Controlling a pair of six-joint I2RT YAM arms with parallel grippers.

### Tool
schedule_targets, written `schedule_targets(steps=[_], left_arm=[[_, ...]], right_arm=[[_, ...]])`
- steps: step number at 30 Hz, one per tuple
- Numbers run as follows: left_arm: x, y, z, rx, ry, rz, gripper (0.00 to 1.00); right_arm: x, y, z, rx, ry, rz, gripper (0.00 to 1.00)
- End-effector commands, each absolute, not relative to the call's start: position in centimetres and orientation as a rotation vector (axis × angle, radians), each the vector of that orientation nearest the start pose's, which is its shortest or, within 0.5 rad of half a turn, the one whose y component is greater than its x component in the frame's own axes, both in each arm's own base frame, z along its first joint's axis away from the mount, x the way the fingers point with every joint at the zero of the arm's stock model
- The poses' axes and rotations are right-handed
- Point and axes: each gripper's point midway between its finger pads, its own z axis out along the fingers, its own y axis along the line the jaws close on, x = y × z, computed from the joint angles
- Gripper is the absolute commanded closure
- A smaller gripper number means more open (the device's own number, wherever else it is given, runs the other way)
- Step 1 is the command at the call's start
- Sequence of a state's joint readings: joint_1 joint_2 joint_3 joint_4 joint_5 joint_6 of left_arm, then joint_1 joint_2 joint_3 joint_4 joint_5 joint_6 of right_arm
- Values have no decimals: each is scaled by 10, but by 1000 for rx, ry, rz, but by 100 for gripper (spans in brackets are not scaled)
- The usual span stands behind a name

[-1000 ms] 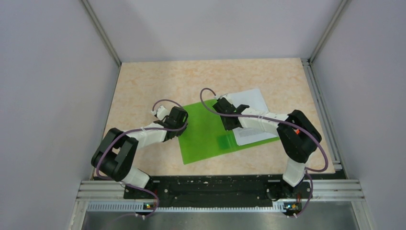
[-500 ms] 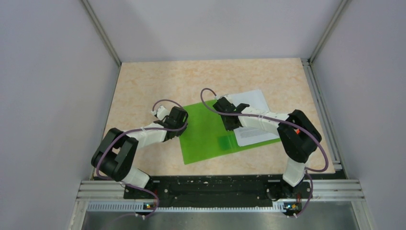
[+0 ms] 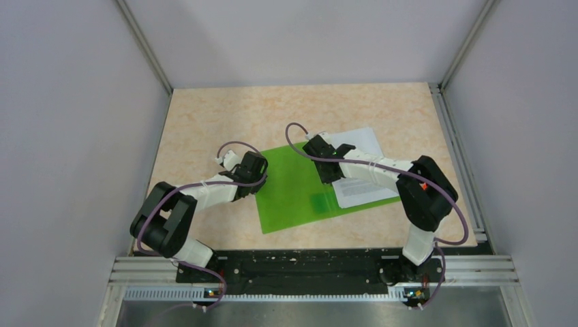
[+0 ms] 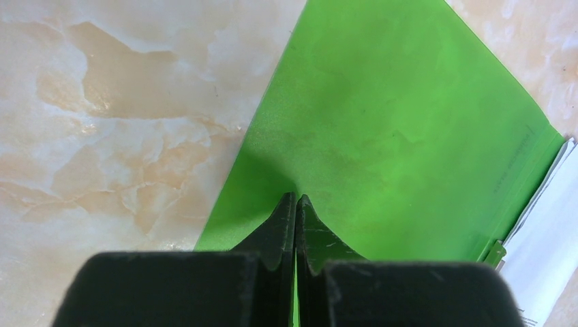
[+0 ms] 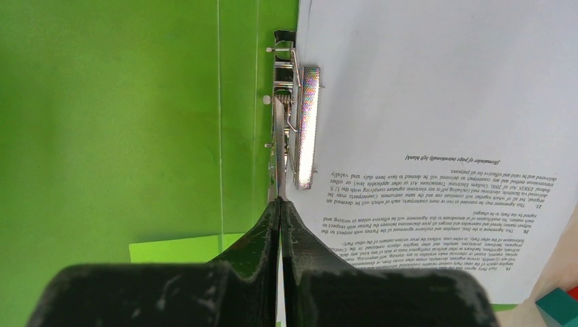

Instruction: Put the files into the folder

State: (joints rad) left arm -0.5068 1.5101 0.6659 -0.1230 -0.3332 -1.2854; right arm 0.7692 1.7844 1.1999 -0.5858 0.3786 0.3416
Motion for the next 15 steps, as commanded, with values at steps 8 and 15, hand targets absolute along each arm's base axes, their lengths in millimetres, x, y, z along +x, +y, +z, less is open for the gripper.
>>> schedule_targets(steps=[8,15], left_arm=[[237,-106,-40,-1058,2512,43,100],[236,-106,-41,-1056,2516,48,100]], right_arm=[[280,174,15,-493,2681,-357,100],[274,168,1,-496,2704,-378,100]])
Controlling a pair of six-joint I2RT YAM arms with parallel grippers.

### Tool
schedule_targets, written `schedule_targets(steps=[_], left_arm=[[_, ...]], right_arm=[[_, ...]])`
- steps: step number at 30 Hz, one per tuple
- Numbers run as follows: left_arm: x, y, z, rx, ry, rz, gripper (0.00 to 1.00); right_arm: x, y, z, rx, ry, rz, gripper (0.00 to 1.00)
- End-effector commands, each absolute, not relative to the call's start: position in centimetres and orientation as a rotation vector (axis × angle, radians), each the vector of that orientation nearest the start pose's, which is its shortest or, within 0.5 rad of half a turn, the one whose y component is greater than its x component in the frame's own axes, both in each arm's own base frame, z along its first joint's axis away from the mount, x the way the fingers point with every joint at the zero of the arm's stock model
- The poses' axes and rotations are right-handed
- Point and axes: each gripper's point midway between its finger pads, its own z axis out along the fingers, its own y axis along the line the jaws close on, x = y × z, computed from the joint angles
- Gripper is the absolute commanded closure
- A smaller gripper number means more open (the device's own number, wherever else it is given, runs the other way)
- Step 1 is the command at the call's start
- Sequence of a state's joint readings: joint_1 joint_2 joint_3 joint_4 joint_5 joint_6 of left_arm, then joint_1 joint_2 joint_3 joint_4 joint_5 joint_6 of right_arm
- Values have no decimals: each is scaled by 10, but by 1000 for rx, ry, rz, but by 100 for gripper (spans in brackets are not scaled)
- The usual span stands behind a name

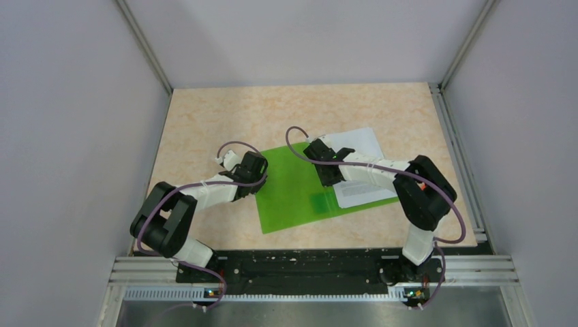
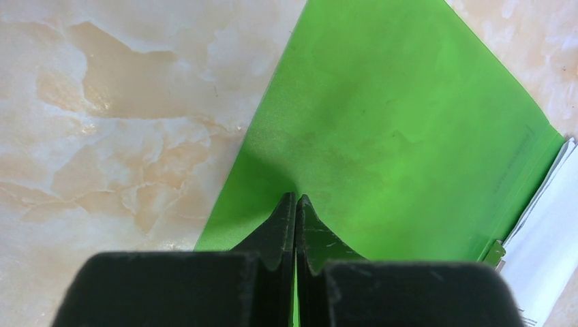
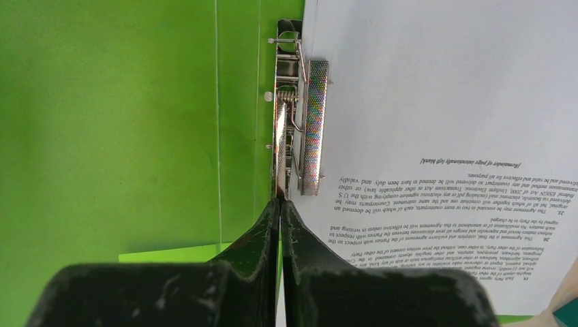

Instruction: Put the files into the folder

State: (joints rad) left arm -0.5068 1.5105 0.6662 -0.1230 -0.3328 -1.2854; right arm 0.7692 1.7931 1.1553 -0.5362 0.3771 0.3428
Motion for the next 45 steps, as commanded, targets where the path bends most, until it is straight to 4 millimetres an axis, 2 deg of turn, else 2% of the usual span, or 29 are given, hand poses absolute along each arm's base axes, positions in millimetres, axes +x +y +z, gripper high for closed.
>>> schedule_targets(steps=[1,8,23,34,39,45], left_arm=[[236,-105,-41,-1059,2513,49,100],[236,-106,-41,-1058,2515,49,100],[236,-106,-43,-1054,2524,48,100],[235,-108,-45,-1056,2529,38,100],[235,-108,-46,-1055,2533,38,100],[235,-108,-46,-1056,2530,37,100]], right_arm=[[273,168,-1,-496,2709,-378,100],[270,170,-7,-501,2724,-353,100],[261,192,-21,-544,2790,-190,100],[251,191,-37,-570,2842,-177,100],[254,192,-32,-565,2827,-179,100],[264,194,-13,-545,2785,-175,100]])
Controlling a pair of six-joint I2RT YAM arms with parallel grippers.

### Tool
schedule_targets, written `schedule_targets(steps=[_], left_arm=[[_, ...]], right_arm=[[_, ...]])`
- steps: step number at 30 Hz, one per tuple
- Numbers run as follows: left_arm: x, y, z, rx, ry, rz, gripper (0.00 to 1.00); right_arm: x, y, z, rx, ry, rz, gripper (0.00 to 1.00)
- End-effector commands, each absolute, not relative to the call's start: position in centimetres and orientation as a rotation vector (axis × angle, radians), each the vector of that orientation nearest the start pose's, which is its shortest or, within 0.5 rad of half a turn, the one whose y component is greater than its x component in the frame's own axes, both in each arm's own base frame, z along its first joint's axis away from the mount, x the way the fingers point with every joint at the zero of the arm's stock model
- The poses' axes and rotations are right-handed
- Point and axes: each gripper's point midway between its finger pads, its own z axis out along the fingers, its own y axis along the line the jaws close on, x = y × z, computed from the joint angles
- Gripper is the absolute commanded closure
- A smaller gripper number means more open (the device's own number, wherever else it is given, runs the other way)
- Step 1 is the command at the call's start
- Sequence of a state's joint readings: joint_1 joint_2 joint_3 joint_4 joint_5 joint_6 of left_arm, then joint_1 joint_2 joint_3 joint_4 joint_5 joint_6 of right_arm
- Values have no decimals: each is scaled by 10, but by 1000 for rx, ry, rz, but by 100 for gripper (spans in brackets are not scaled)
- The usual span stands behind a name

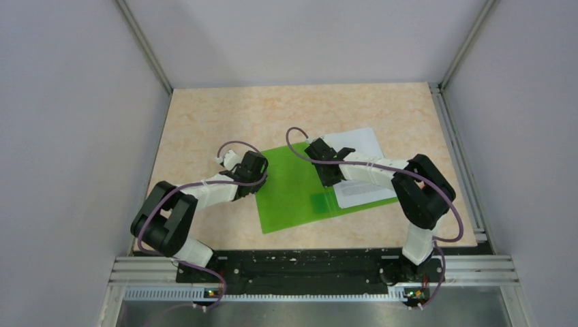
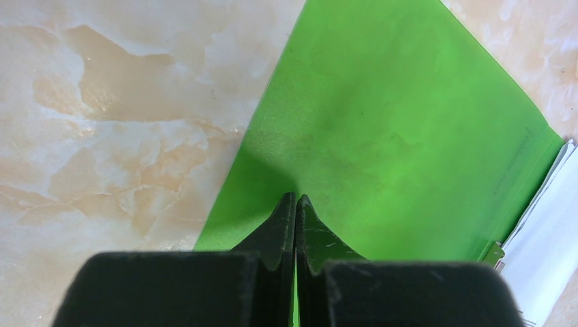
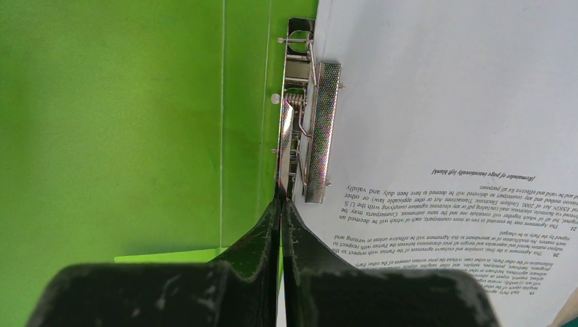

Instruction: Put the files into the folder

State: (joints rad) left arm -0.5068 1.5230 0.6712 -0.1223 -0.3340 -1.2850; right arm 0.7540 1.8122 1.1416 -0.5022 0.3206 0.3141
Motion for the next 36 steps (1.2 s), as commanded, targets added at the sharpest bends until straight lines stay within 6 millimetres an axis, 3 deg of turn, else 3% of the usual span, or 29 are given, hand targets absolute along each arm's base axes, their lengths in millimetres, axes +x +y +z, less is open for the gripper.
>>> schedule_targets(steps=[1,6,25,36], left_arm=[[235,-108,-46,-1055,2530,37,100],[235,-108,-46,-1057,2529,37,100],[236,-109,-44,-1044,2533,33,100],[263,-110,-1,-879,2476,13,100]], right_arm=[[264,194,-10,-545,2780,-173,100],[271,197,3,-533,2755,-161,100],[283,201,25,-516,2709,-173,100],[299,213,42,-490,2651,-133,100]])
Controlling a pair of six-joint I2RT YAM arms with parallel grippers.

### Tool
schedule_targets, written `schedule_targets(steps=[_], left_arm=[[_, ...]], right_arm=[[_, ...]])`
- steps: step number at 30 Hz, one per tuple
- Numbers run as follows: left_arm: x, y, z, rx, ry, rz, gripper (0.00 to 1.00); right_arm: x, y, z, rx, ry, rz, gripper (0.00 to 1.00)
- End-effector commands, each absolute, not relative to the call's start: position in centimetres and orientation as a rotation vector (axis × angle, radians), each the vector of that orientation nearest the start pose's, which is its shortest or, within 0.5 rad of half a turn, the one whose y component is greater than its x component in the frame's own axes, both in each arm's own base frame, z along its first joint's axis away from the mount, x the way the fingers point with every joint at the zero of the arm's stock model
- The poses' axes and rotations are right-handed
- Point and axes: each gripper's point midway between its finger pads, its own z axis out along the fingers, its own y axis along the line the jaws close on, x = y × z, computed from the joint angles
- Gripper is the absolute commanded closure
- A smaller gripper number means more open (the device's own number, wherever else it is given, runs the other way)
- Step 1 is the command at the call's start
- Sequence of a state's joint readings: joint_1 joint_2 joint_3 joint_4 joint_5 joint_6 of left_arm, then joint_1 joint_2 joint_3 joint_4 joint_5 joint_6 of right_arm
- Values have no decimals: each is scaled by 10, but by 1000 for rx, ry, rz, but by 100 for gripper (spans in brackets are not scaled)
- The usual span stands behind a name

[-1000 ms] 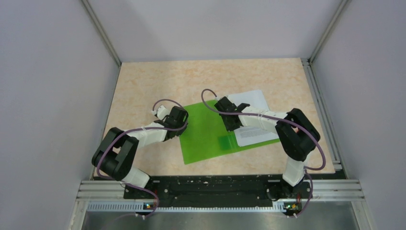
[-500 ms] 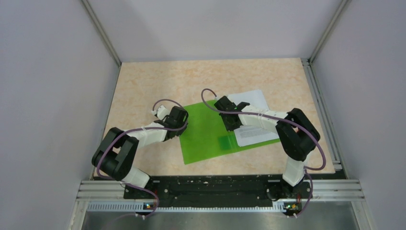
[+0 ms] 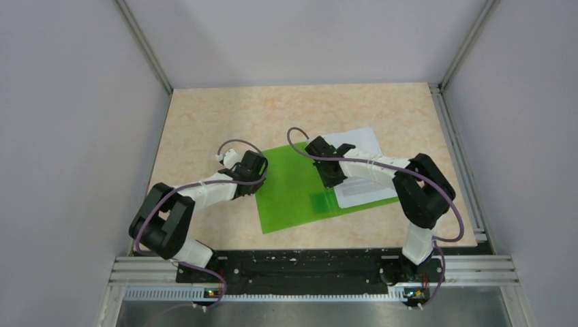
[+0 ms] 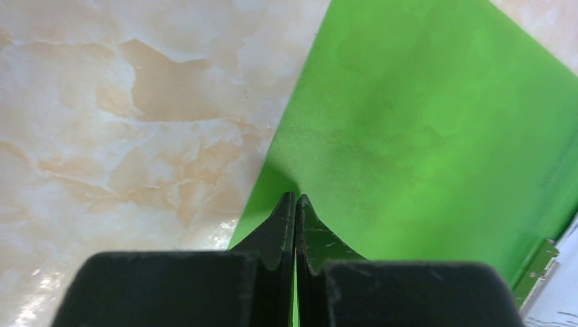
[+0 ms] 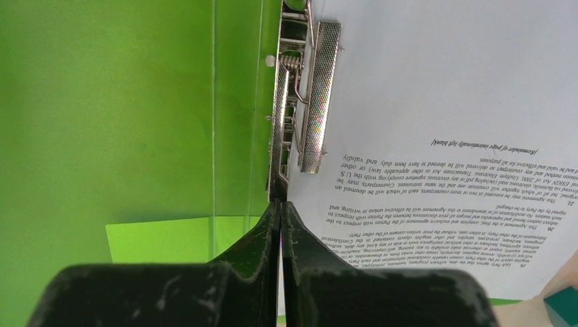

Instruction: Put the files into the folder

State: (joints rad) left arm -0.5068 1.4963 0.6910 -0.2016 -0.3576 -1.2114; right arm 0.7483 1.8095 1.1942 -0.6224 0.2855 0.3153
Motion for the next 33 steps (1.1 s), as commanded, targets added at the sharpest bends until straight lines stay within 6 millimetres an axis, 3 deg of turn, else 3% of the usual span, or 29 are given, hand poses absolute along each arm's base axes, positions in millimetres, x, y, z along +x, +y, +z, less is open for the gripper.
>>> schedule_targets(steps=[1,5,7,12,16,19,24,33], left_arm=[[265,-111,1,-866,2475,7,100],[275,-122,14,-804,2480,-57,100],[282,-128,27,-763,2463,-113,96],[298,-135,70,-650,2373,-260,49],[303,-119,90,-612,2330,-351,31],[303,-111,91,-605,2340,-472,25],[295,-119,88,-507,2389,-619,19],[271,-131,56,-472,2522,-743,15]], right_arm=[[300,214,43,-490,2644,-130,100],[302,214,48,-485,2625,-120,99],[305,216,54,-469,2600,-98,89],[317,228,71,-440,2518,-24,53],[327,233,70,-437,2479,-15,42],[331,235,61,-447,2480,-29,40],[335,238,49,-452,2474,-32,40],[340,230,35,-455,2477,-54,39]])
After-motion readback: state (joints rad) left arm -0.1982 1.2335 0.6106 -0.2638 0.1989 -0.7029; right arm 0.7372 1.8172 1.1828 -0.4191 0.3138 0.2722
